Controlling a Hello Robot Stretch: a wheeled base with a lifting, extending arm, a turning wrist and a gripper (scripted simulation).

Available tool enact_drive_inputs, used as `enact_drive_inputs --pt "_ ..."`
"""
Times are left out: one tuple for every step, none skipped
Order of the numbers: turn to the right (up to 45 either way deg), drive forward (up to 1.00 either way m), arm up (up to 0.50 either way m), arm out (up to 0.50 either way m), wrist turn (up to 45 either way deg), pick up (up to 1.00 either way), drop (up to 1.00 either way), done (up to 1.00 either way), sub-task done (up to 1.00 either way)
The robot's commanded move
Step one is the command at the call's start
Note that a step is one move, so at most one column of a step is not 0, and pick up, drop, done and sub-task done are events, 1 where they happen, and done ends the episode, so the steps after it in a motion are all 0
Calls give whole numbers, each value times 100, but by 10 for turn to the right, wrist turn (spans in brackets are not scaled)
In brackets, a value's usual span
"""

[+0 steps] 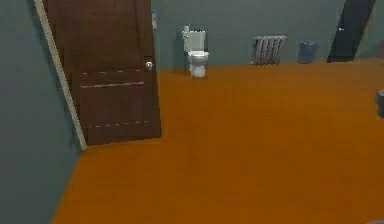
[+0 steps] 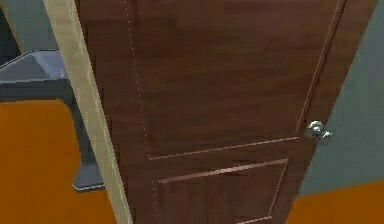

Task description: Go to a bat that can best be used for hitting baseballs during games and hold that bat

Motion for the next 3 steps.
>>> enact_drive_inputs --pt "0 100 0 0 0 0 0 0 0" --pt "0 100 0 0 0 0 0 0 0" --pt "90 0 0 0 0 0 0 0 0"
